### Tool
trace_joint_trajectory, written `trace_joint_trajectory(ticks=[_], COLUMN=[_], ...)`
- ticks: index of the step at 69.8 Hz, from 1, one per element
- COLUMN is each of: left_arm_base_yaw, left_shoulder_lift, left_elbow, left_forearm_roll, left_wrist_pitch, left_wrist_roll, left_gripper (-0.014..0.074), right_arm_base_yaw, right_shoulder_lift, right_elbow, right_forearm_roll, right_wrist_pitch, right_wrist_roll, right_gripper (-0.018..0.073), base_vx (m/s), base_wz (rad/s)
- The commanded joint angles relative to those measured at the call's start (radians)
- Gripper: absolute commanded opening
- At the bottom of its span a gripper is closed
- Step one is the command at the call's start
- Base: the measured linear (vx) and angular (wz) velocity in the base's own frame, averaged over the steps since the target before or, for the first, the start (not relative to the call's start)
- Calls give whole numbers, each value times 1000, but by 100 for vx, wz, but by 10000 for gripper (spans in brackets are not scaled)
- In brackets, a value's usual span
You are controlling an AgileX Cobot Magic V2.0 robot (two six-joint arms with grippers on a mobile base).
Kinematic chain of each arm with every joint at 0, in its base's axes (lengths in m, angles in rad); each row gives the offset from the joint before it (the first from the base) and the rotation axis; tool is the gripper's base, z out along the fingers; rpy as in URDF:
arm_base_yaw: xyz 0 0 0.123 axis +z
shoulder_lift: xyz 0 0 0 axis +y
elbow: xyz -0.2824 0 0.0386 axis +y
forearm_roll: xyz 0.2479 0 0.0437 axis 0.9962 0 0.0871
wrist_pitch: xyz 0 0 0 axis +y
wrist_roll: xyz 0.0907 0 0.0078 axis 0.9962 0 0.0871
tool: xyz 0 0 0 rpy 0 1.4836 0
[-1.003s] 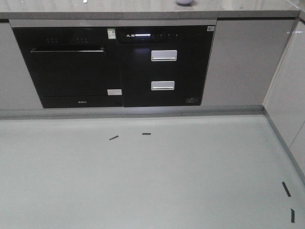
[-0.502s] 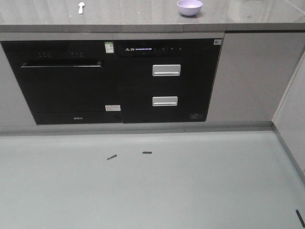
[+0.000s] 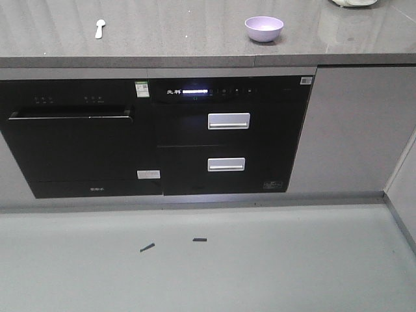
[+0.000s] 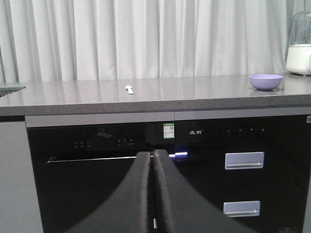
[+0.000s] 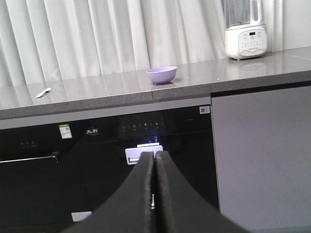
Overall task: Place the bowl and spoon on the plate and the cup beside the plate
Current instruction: 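Drive the base toward the counter holding the white spoon and lilac bowl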
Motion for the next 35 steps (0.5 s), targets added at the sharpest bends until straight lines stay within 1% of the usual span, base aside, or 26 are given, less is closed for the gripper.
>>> trace_joint_trajectory(ticks=[1,35], left_arm_base_yaw=[-1,-1], left_shoulder_lift=[-15,-15], left_elbow=[-7,-7], left_forearm_roll=[-4,-4], left_wrist_pitch=[-70,-70], left_wrist_roll=[-6,-6], left_gripper=[-6,-6], right_arm_base_yaw=[-1,-1], right_shoulder_lift=[-10,-10], right_elbow=[4,4], right_forearm_roll=[-3,-3], right_wrist_pitch=[-76,-74], right_wrist_roll=[-6,-6], right_gripper=[-11,-11], base_vx=[36,36], base_wz=[-1,0])
